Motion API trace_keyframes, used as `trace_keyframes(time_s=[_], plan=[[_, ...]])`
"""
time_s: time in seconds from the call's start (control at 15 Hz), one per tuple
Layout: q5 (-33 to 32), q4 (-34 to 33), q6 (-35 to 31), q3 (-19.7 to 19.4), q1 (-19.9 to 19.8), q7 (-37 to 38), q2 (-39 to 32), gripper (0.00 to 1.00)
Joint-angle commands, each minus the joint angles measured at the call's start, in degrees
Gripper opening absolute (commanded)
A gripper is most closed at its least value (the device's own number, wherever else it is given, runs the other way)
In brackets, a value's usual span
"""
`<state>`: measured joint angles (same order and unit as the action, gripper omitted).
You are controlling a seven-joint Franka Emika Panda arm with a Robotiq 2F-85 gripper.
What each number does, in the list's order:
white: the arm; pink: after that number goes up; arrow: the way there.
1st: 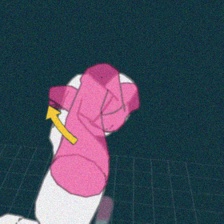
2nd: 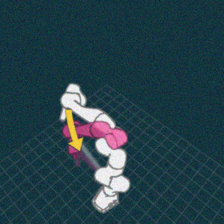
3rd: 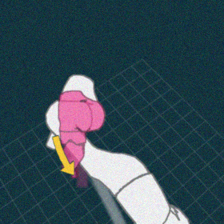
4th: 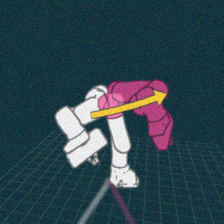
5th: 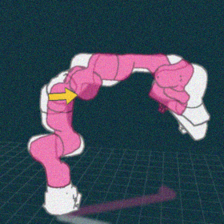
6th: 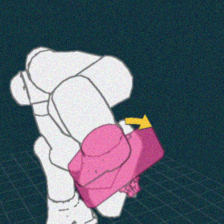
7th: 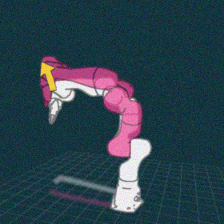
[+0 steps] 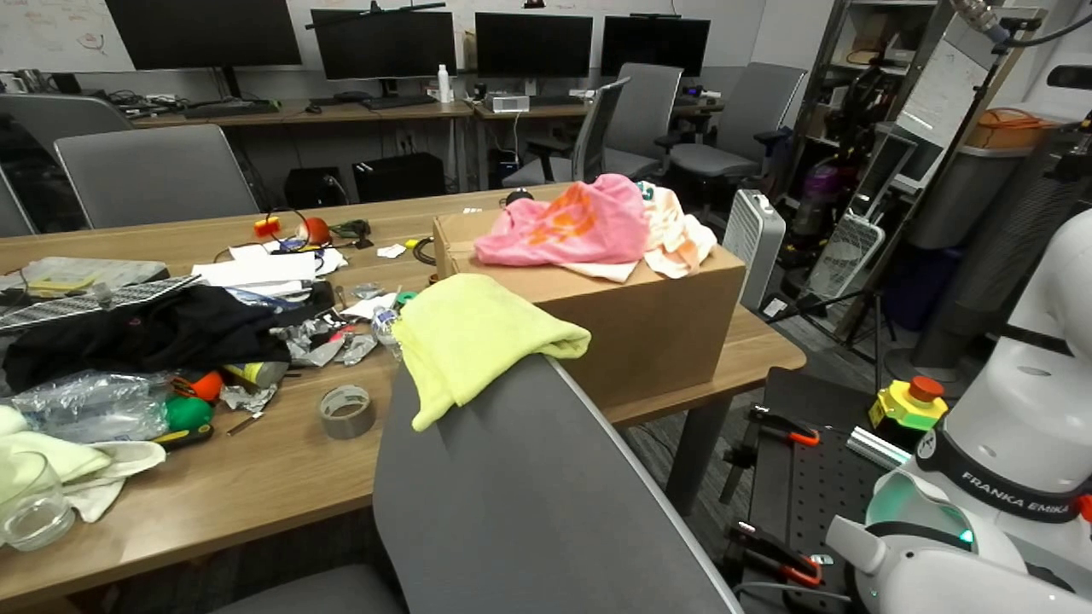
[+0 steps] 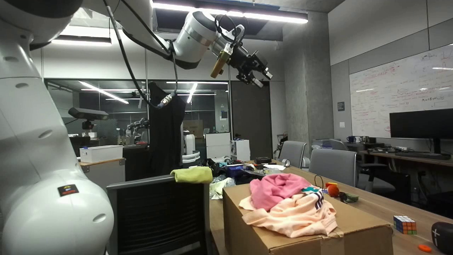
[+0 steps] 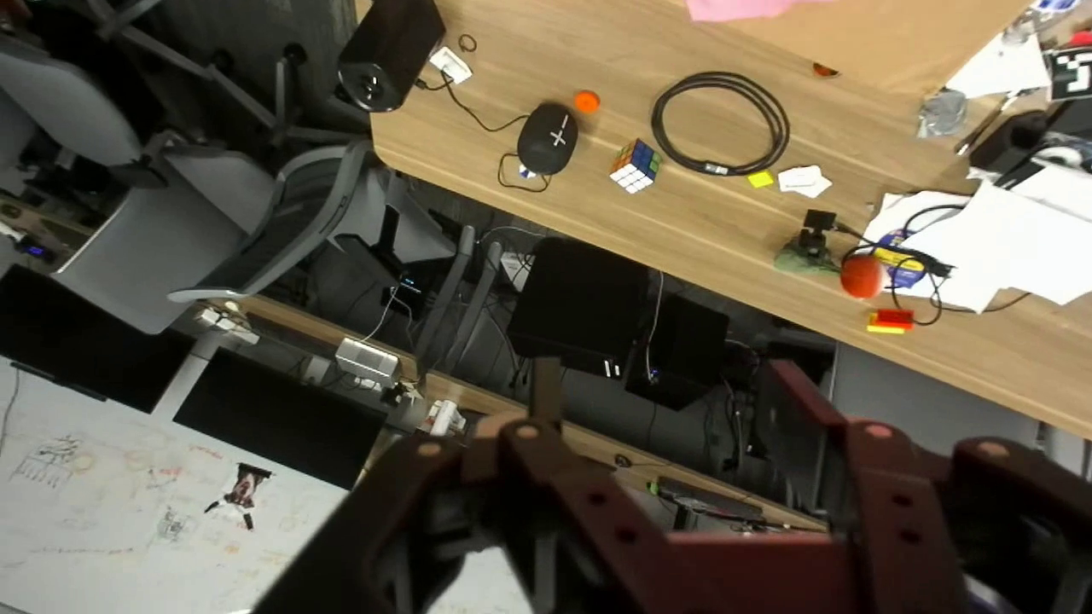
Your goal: Move the peach and pink colored shirts and the green towel to the top of the box respectively
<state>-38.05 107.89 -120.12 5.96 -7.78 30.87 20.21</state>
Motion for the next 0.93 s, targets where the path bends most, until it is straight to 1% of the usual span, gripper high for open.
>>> trace_keyframes(time_s=[0.0,0.07,0.2,0.47,0.73,0.87], plan=[[-1.1,2.0,-1.3,0.2,0.9,-0.4,1.8,0.95],[1.5,3.3,-1.0,-0.2,2.4,-3.6,2.8,0.99],[6.5,6.3,-0.3,-0.2,5.3,-8.8,5.0,1.0],[15.9,11.0,2.4,1.6,10.3,-16.7,8.8,1.0],[24.4,13.5,5.6,3.3,15.6,-23.2,9.6,1.0],[27.6,13.8,7.5,4.0,17.9,-26.8,8.7,1.0]])
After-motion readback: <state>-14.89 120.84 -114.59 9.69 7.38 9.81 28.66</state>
